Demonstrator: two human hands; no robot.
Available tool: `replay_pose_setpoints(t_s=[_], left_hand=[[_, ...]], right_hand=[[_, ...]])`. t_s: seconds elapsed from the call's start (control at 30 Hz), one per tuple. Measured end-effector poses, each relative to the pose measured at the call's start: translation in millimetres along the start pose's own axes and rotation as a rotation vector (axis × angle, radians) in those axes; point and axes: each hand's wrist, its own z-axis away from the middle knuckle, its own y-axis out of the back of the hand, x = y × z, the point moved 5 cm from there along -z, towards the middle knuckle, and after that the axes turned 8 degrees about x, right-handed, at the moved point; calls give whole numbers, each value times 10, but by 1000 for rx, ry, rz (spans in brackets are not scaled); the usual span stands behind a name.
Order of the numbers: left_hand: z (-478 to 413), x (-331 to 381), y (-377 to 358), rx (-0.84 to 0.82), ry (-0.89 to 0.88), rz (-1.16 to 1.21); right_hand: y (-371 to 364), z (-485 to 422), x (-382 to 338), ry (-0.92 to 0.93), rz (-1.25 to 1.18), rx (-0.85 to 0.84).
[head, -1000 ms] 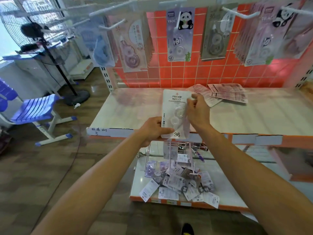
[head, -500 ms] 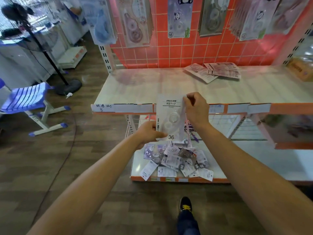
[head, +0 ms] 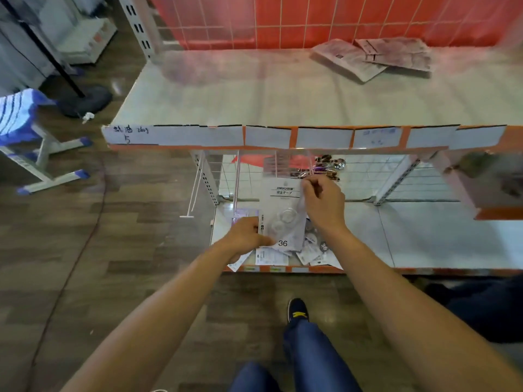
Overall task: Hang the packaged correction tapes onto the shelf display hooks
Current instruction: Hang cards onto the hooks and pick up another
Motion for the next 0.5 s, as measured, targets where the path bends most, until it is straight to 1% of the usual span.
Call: replay_pose_setpoints(t_s=[0.13,0.23,0.37,0.43,0.5], left_hand=[[-426,-462,-263,17,19,6],[-763,-832,-484,37,-2,-21],[-1231,-1311,-760,53,-22,21],[-1444,-1507,-860,66,-25,28],[-1641,-1645,-945,78,-52,52]], right_hand=[[-359,-3,611,-37,-29,-25],[-624,22,1066,-10,-10,-4],[-995,32,1681,10,-28,19],[-1160,44,1940,46,-54,22],[-1268,66,2114,129,-93,52]])
